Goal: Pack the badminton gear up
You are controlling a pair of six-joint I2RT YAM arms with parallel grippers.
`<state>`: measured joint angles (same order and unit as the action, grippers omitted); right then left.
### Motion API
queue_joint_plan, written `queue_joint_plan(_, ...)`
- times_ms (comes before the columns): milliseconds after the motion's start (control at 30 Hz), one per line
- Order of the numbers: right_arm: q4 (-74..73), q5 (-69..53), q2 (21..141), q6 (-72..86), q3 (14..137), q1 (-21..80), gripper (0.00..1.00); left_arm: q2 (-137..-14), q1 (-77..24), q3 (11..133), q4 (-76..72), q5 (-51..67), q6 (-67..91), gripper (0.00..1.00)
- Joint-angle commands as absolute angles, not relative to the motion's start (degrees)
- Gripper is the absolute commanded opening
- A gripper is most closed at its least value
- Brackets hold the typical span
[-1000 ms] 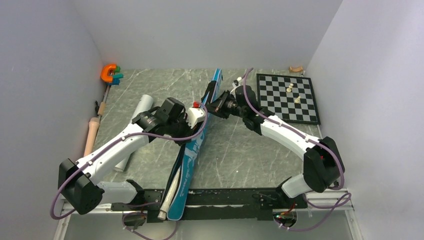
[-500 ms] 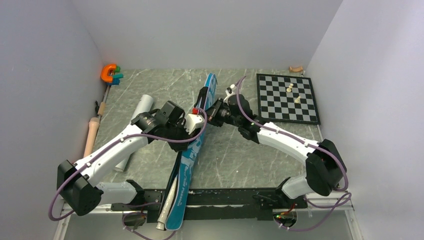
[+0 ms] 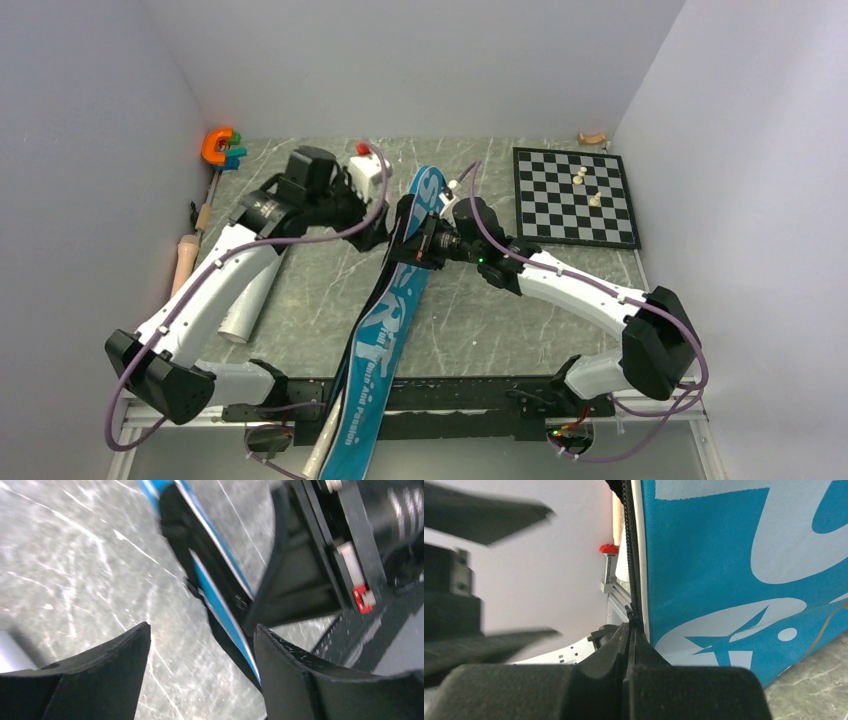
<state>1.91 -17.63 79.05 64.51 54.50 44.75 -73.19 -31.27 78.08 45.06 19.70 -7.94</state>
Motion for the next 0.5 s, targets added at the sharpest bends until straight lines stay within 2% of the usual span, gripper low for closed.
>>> queue_joint_plan(0,2.94,-20.79,78.66,64.19,54.06,45.03,0.0,-75.47,-26.11,83.39,39.9,22.0,-4.32,0.8)
queue_joint_plan(167,3.96,-20.66,78.77,64.51,53.79,45.08,0.0,-82.82,-25.26,87.59,41.17,29.52,-2.18,0.8)
queue_joint_plan(333,4.73,-20.43,78.45,64.81,53.21,45.13,0.0,-87.66,-25.31,86.24,39.65,38.32,1.72,0.79)
queue_joint_plan(467,4.92,-20.09,78.08,64.66,52.75,45.19,0.0,-88.61,-25.36,85.44,39.06,40.34,2.26,0.79)
